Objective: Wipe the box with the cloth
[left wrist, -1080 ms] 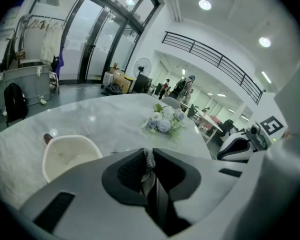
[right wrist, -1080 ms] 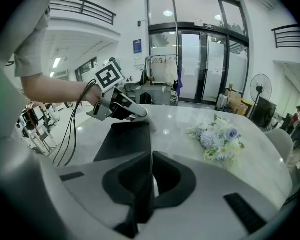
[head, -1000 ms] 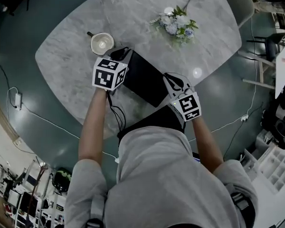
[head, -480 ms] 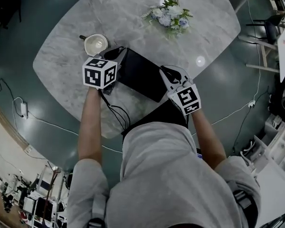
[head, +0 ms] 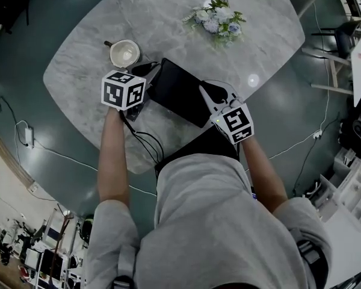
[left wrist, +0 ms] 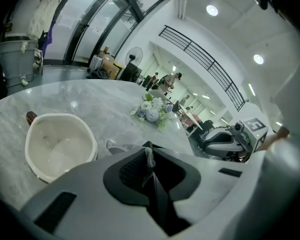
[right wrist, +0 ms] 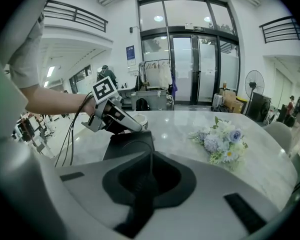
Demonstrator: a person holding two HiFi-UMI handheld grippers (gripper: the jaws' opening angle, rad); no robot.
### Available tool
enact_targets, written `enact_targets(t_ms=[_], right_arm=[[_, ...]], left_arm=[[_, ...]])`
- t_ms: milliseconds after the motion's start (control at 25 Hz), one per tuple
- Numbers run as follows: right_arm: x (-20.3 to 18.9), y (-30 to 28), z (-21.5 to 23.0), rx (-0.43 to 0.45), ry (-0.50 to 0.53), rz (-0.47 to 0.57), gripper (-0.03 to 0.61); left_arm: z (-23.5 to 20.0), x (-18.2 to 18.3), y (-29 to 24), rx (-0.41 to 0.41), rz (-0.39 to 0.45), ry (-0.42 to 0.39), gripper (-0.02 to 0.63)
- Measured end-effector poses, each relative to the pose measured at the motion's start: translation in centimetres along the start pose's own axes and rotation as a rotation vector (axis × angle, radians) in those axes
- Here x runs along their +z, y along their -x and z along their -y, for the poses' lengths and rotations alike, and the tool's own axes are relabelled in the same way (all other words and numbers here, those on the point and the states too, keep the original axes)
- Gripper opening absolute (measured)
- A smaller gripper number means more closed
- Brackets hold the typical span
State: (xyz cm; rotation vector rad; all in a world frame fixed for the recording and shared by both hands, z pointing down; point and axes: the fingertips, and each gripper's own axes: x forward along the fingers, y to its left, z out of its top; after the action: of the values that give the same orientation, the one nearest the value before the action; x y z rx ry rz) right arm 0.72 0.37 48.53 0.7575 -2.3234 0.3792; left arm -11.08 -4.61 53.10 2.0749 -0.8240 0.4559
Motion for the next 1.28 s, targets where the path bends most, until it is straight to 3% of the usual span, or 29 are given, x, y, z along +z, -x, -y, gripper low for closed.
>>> enact_targets(t_ms=[320,960,1120,1280], right_arm=[[0.8,-0.5,-2.6,0.060,0.049,0.005,0.034],[1.0,-1.6,-6.5,0.158,0.128,-0.015,0.034],[1.5,-2.1,-7.2,0.185,0.143,-0.011,0.034],[1.7,-2.4,-7.5,0.237,0.137,-0.009,0.034]], left_arm=[[0.2,-2.7,2.6,-0.005,0.001,0.047,0.041],[0.1,-5.7,5.8,0.060,0.120,0.150,0.041],[-0.3,-5.9,6.4,0.119,0.216,0.214,0.041],[-0.9,-6.8,7.0,0.238,0.373,0.368,0.041]])
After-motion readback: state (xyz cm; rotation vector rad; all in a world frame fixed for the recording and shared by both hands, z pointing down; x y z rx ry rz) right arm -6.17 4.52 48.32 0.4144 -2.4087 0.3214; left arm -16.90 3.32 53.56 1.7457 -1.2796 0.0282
